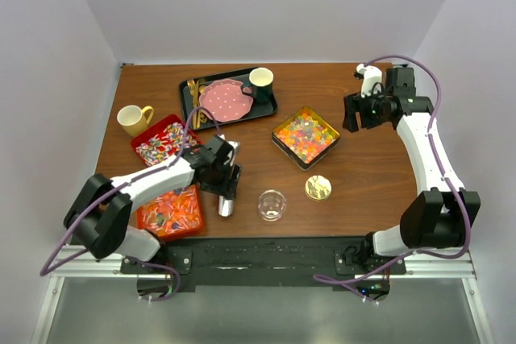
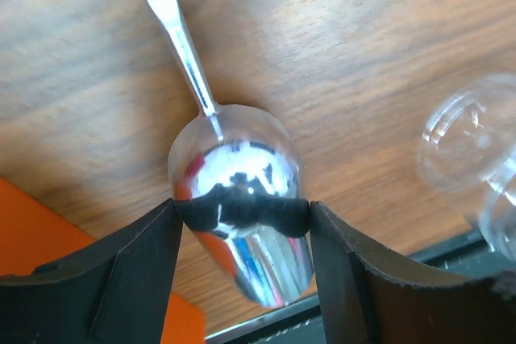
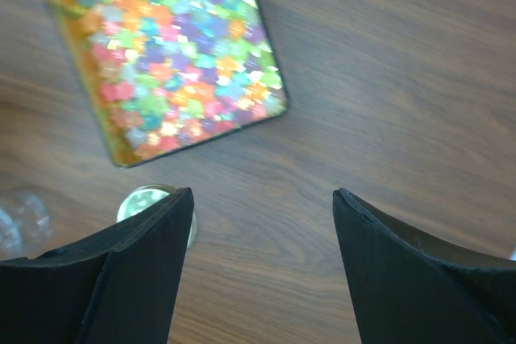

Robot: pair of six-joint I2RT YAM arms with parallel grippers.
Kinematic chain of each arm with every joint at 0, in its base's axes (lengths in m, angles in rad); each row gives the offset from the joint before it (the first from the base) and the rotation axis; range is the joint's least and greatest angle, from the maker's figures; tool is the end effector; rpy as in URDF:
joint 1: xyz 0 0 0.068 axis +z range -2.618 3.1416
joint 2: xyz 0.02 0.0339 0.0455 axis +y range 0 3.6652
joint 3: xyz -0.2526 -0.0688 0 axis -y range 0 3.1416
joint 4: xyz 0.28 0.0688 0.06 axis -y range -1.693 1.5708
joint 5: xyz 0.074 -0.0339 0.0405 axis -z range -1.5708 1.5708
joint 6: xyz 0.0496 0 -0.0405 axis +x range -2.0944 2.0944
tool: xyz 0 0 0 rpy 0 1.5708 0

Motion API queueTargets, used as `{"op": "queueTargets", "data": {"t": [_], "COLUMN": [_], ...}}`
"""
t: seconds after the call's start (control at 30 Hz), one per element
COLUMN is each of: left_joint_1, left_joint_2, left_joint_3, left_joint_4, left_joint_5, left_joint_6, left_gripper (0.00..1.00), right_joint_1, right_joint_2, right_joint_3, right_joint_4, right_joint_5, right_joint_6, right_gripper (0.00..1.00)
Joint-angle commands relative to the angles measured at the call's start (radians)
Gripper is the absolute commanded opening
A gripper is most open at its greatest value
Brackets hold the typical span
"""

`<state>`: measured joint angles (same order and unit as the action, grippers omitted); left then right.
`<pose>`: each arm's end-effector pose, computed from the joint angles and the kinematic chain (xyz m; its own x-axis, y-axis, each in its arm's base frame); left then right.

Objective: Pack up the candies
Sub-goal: Pick up the spatula from the center of the board.

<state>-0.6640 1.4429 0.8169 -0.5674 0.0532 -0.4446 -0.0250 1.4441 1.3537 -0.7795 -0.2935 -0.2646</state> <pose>0.2310 -0.1841 0.1338 -0.9323 0.1842 -0.3114 0.2546 0.9455 -0.2031 0.3509 0.0056 0.3057 -0.6949 -0.2330 -0.6803 -0.3567 0.9331 0.0448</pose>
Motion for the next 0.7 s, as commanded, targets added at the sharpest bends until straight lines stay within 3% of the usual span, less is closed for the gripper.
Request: {"op": "queueTargets", "data": {"t": [0.0, 0.07, 0.17, 0.2, 0.33, 0.4, 0.53, 0.67], "left_joint_1": [0.042, 0.056, 0.073, 0.093, 0.159, 0.214, 0.294, 0.366], "left_joint_2": [-0.078, -0.087, -0.081, -0.073, -0.007, -0.001, -0.024, -0.036], "left_joint_3": [0.066, 0.105, 0.194, 0.212, 0.295, 0.28, 0.254, 0.248], "left_joint_4": [0.024, 0.073, 0.066, 0.052, -0.061, -0.074, -0.014, 0.043], "left_joint_5": [0.261, 0.373, 0.595, 0.717, 0.942, 1.054, 1.132, 1.259], "left_joint_6": [0.185, 0.284, 0.479, 0.53, 0.693, 0.713, 0.667, 0.581], "left_gripper": [0.19, 0.15, 0.15, 0.15, 0.15, 0.12, 0.01, 0.0], "right_joint_1": [0.055, 0.083, 0.158, 0.209, 0.278, 0.304, 0.384, 0.552], "right_joint_2": [-0.036, -0.078, -0.21, -0.232, -0.252, -0.222, -0.223, -0.275], "right_joint_3": [0.079, 0.076, -0.035, -0.054, -0.087, -0.058, -0.051, -0.129], "right_joint_4": [-0.067, -0.078, 0.063, 0.119, 0.174, 0.135, 0.094, 0.114], "right_joint_5": [-0.201, -0.252, -0.279, -0.277, -0.306, -0.328, -0.332, -0.258], "right_joint_6": [-0.094, -0.162, -0.197, -0.214, -0.246, -0.271, -0.349, -0.423], "right_gripper": [0.73, 0.73, 0.75, 0.76, 0.75, 0.74, 0.74, 0.74]}}
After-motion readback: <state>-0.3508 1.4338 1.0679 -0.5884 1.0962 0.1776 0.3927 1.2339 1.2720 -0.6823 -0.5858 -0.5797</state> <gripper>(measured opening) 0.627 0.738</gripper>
